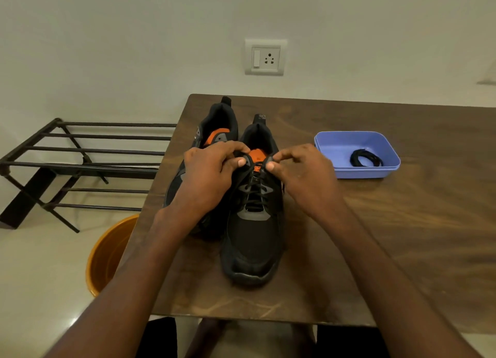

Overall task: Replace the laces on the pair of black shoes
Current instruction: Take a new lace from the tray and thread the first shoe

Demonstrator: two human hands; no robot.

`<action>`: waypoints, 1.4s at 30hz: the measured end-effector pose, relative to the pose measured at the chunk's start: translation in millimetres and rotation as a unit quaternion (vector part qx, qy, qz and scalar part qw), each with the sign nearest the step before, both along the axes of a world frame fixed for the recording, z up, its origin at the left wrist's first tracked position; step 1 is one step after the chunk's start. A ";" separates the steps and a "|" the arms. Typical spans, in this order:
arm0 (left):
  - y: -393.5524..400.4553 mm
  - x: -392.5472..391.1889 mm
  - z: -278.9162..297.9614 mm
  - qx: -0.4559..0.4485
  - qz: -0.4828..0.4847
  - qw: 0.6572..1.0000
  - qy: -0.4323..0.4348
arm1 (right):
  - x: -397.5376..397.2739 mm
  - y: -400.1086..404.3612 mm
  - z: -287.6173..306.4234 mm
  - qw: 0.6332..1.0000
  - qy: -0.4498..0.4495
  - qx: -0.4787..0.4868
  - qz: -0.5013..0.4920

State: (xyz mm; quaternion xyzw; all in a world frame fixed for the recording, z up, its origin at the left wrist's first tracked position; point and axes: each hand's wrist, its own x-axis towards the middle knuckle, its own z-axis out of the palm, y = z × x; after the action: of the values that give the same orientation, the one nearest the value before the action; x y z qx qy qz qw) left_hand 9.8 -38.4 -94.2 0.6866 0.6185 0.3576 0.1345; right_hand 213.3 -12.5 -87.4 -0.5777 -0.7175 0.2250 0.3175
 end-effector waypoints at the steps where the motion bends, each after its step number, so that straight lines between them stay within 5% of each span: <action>1: 0.0 -0.6 0.1 0.001 0.000 1.000 -0.007 | -3.4 -0.6 -0.9 0.999 0.030 -0.014 0.009; 4: 1.5 -3.4 -1.3 0.015 0.003 1.000 -0.015 | 1.1 3.0 4.6 0.985 0.164 -0.014 -0.059; 7: 1.6 -3.4 -0.3 0.015 0.007 1.000 -0.018 | 24.4 15.2 13.3 0.921 0.323 0.048 -0.213; 9: 0.2 -2.3 0.5 0.012 0.008 1.000 -0.021 | 34.1 14.3 14.2 0.921 0.284 0.108 -0.243; 12: -1.5 -1.0 1.3 0.003 0.008 1.000 -0.029 | 25.1 3.3 9.1 0.971 0.106 0.154 -0.148; 15: -1.1 -1.2 0.5 -0.003 0.010 1.000 -0.029 | 4.9 -1.1 1.2 0.996 -0.008 0.077 -0.036; 19: 0.4 -5.4 -3.5 0.004 0.019 0.999 -0.028 | -2.0 -2.2 1.3 0.999 0.049 -0.014 -0.006; 23: 1.4 -10.3 -1.9 -0.002 0.024 1.000 -0.019 | 23.7 9.3 13.9 0.956 0.203 0.044 -0.208; 25: 0.4 -11.0 -0.6 0.003 0.026 1.000 -0.012 | 31.8 9.5 11.4 0.956 0.154 0.071 -0.240; 30: -2.5 -8.7 1.7 0.001 0.025 1.000 0.000 | 7.1 -4.0 7.8 0.991 -0.031 0.111 -0.061; 33: -4.1 -7.3 2.6 -0.008 0.017 1.000 -0.004 | -10.1 -5.6 1.7 0.999 0.006 0.042 0.011; 39: -4.5 -9.3 1.3 0.005 0.027 1.000 0.015 | 19.9 8.1 6.5 0.993 0.068 0.040 -0.083; 42: -5.9 -5.3 0.9 0.003 0.014 1.000 0.005 | 14.1 -1.2 9.0 0.996 0.090 -0.001 -0.008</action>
State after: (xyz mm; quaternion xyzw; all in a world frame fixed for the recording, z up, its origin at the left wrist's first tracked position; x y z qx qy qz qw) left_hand 4.5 -44.3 -93.3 0.6803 0.6276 0.3577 0.1241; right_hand 227.4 -13.8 -78.4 -0.5614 -0.6811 0.2737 0.3823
